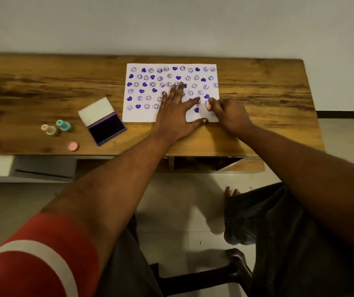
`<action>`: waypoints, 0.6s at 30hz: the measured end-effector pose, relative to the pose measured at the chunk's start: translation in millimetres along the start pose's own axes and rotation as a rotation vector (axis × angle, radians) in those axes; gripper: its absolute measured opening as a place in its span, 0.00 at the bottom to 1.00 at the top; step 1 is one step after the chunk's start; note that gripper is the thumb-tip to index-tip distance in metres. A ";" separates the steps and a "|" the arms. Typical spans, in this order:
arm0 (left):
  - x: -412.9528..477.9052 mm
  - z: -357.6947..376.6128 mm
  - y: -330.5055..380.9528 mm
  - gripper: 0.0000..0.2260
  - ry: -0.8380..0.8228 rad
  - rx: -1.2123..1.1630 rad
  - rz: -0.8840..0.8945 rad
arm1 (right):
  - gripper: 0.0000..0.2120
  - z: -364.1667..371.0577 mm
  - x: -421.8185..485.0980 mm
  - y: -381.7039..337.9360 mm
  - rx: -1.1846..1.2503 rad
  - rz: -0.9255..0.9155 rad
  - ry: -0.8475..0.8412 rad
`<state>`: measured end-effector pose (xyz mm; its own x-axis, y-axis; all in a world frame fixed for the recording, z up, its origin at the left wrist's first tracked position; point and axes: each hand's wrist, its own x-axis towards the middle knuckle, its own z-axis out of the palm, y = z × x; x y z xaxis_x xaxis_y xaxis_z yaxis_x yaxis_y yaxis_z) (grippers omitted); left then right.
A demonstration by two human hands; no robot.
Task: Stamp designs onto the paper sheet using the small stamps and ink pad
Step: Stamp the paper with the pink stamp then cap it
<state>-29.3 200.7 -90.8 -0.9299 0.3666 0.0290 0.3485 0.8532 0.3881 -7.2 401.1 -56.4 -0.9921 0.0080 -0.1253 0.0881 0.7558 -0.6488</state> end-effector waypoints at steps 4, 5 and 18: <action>1.3 2.4 -1.8 0.37 -0.005 -0.018 -0.011 | 0.21 0.8 4.6 0.8 -0.050 -0.003 -0.002; 0.9 2.6 -1.8 0.37 -0.004 -0.015 -0.012 | 0.22 1.5 5.4 0.7 -0.065 0.006 -0.002; 0.0 3.7 -1.6 0.38 0.012 -0.030 -0.014 | 0.25 -0.8 5.8 -13.8 -0.302 0.057 -0.027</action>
<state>-29.4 200.7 -94.8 -0.9359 0.3505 0.0340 0.3321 0.8464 0.4164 -14.2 391.2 -47.6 -0.9831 0.0415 -0.1780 0.1089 0.9152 -0.3879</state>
